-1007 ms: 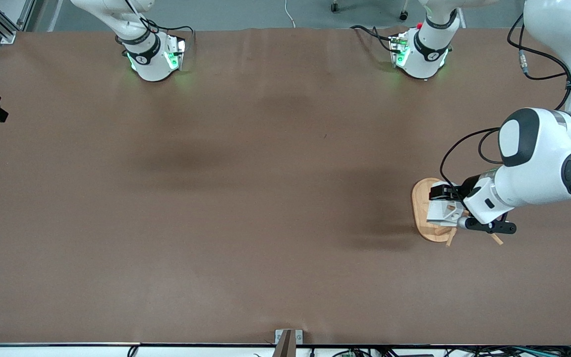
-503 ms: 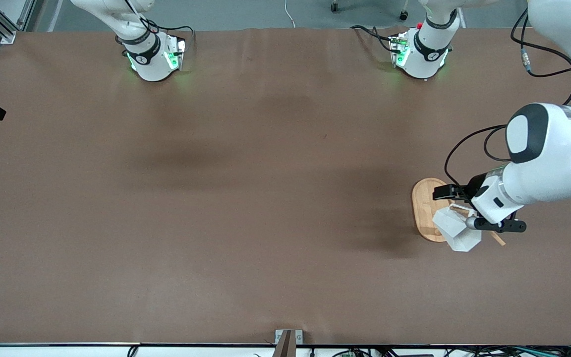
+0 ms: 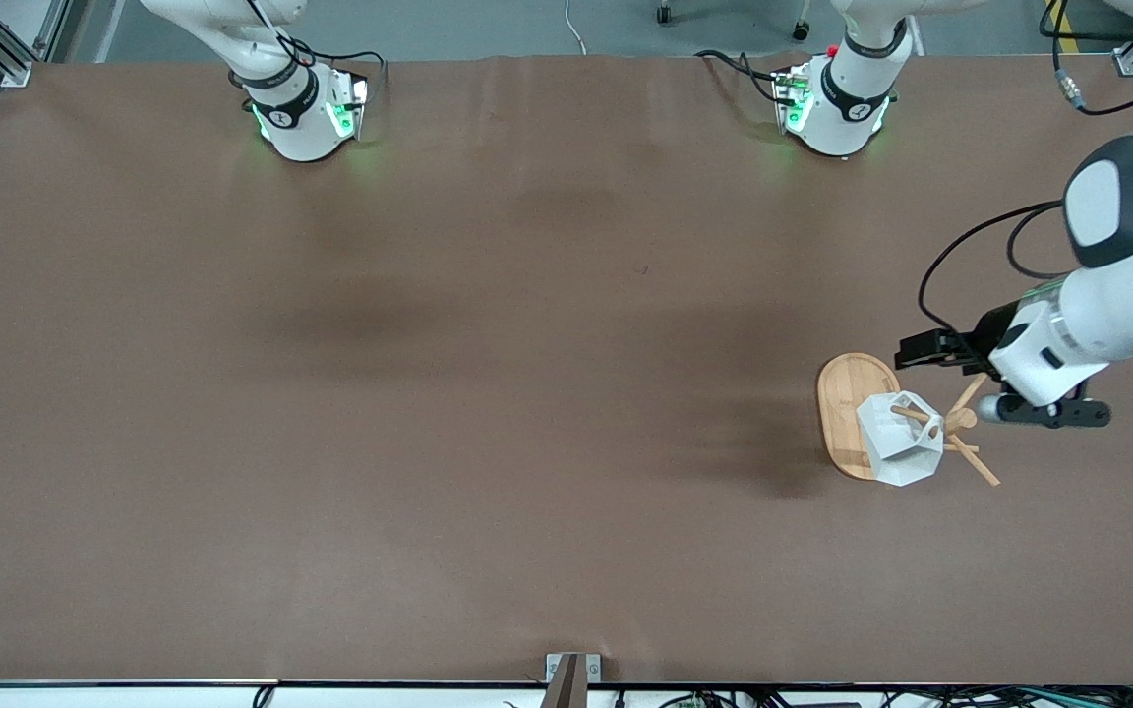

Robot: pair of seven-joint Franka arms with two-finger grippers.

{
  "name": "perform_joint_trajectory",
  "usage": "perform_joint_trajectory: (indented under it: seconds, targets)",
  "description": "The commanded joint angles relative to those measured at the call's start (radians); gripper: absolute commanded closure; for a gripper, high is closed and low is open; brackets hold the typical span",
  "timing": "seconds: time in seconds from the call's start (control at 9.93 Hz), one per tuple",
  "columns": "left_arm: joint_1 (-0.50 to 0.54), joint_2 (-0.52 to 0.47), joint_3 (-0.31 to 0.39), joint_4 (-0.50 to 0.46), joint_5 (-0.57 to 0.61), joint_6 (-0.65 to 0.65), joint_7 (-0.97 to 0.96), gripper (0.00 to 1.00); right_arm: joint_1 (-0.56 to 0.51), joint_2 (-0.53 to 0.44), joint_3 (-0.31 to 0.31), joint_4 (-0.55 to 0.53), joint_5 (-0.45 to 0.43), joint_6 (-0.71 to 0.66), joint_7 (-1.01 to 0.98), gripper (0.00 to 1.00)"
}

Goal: Hang cup on rack

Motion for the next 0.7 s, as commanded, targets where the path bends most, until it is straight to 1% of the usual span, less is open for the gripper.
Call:
perform_joint_trajectory:
  seconds: [0.0, 0.1, 0.2, 0.3, 0.4, 0.5, 0.6]
  targets:
    - [-0.007, -0.119, 0.026, -0.029, 0.015, -0.024, -0.009, 0.00, -0.011, 0.002, 0.005, 0.012, -0.009, 0.000, 0.031, 0.00]
    - [-0.013, -0.194, 0.052, -0.026, 0.015, -0.062, 0.004, 0.00, -0.013, 0.002, 0.005, 0.012, -0.009, 0.000, 0.031, 0.00]
    - [-0.051, -0.248, 0.095, -0.025, 0.016, -0.081, 0.004, 0.00, -0.013, 0.004, 0.005, 0.010, -0.007, 0.002, 0.031, 0.00]
    - [-0.059, -0.291, 0.096, -0.025, 0.018, -0.087, 0.006, 0.00, -0.013, 0.013, 0.005, 0.010, -0.007, 0.003, 0.031, 0.00]
    - [-0.059, -0.292, 0.089, -0.019, 0.024, -0.088, 0.001, 0.00, -0.013, 0.019, 0.005, 0.009, -0.007, 0.008, 0.031, 0.00]
    - [-0.061, -0.290, 0.087, -0.007, 0.024, -0.131, -0.019, 0.00, -0.016, 0.024, 0.005, 0.007, -0.004, 0.009, 0.032, 0.00]
    - [-0.060, -0.293, 0.069, 0.003, 0.026, -0.192, -0.049, 0.00, -0.034, 0.024, 0.005, 0.007, 0.004, 0.009, 0.032, 0.00]
